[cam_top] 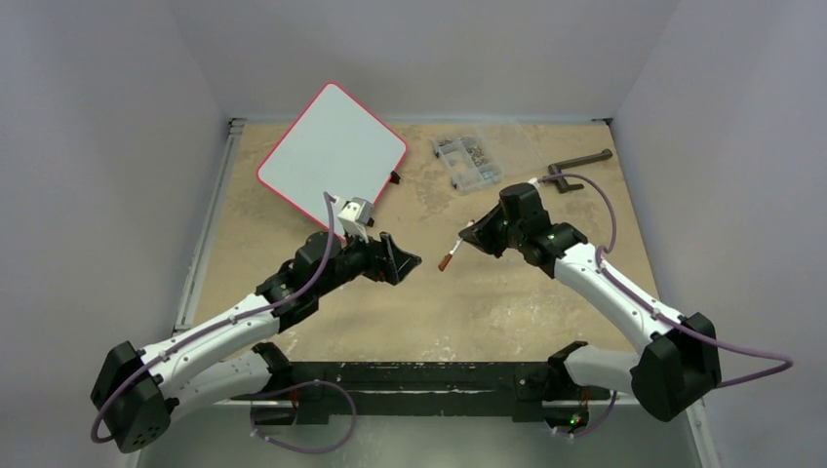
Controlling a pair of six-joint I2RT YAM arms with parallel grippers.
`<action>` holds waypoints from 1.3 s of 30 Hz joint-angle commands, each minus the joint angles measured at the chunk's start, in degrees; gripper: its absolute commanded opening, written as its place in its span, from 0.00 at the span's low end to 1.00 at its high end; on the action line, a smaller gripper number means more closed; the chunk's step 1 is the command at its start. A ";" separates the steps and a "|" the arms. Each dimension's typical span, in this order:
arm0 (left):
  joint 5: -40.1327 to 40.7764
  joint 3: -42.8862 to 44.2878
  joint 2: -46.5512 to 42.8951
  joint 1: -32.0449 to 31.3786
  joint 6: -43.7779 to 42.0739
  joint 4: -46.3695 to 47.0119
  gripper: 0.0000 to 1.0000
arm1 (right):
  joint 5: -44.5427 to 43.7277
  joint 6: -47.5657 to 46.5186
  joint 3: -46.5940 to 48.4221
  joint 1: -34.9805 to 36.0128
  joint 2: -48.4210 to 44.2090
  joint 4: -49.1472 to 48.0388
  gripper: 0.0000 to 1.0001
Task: Write a sentence on the whiteboard
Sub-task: Open the whiteboard marker at the center of the board.
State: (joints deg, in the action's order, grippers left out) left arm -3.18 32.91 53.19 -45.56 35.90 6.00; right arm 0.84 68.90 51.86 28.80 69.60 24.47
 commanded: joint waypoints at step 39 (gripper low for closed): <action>-15.48 13.03 27.43 -0.73 7.86 22.44 0.43 | 6.87 5.72 -1.19 -0.81 -7.19 -5.67 0.00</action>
State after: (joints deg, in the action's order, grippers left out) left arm -16.67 42.98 79.44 -45.89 42.00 26.09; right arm 6.90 74.96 50.48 28.12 64.79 20.95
